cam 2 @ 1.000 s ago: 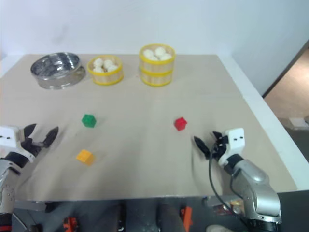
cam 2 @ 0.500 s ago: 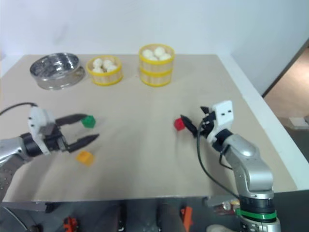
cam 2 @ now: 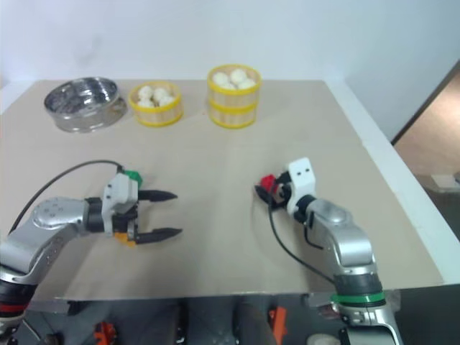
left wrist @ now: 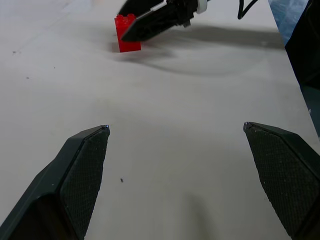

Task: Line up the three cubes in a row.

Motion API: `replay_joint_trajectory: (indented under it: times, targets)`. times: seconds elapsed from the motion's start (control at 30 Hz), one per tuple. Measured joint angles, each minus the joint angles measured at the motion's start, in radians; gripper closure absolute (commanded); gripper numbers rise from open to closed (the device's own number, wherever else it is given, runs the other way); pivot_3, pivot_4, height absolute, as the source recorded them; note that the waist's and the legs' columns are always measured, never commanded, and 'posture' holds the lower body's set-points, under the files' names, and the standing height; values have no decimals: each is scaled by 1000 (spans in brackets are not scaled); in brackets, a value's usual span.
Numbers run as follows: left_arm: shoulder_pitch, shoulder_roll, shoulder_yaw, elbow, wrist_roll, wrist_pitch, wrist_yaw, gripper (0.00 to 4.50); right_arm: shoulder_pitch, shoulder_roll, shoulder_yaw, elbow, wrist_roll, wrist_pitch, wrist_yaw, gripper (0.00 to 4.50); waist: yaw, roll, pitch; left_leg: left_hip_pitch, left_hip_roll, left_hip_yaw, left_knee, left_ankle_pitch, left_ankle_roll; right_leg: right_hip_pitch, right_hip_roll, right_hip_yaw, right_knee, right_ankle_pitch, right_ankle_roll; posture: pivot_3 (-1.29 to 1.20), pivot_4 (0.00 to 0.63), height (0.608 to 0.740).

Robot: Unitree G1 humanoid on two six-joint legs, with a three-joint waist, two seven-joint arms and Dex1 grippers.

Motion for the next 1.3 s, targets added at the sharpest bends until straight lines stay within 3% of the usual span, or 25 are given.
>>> replay_joint_trajectory:
  times: [0.07, 0.27, 0.3, 0.57, 0.87, 1.07, 1.3]
  targets:
    - [0, 0, -6, 0, 10, -9, -6, 0, 12, 7, 1, 12, -7, -2, 3, 1005, 0, 0, 0, 0, 0, 0, 0, 0, 0, 0, 0, 0, 0, 0, 1, 0, 150, 740]
    - [2, 0, -6, 0, 18, -9, -19, 0, 30, 24, 3, 12, -8, -3, 9, 3158, 0, 0, 0, 0, 0, 0, 0, 0, 0, 0, 0, 0, 0, 0, 1, 0, 150, 740]
    - [2, -1, -6, 0, 18, -9, -20, 0, 30, 24, 3, 12, -9, -3, 10, 3308, 0, 0, 0, 0, 0, 0, 0, 0, 0, 0, 0, 0, 0, 1, 1, 0, 150, 740]
    - [25, -23, -5, -4, 18, -3, -11, 0, -82, -24, 67, 97, -19, -22, 145, 3305, -1, 0, 0, 0, 0, 1, 1, 0, 0, 0, 0, 1, 0, 1, 1, 0, 150, 740]
    - [51, 9, 49, -10, 4, 19, -6, 0, -445, -120, 305, 421, -82, -236, 694, 3305, -1, 0, 0, 0, 0, 0, 1, 0, 0, -1, 2, 1, 1, 1, 0, 0, 150, 740]
    - [92, 27, 138, 31, -1, 6, -1, 0, -559, -77, 384, 739, -163, -473, 939, 3305, 0, 0, 0, 0, 0, 1, 1, -1, 1, -1, 1, 1, 1, 2, 4, 0, 150, 740]
    - [149, -14, 191, 30, -6, -24, 65, 0, -638, 2, 386, 926, -215, -617, 1027, 3305, -1, 1, 0, 0, 1, 1, 1, 0, 1, -2, 2, 1, 3, 3, 3, 0, 150, 740]
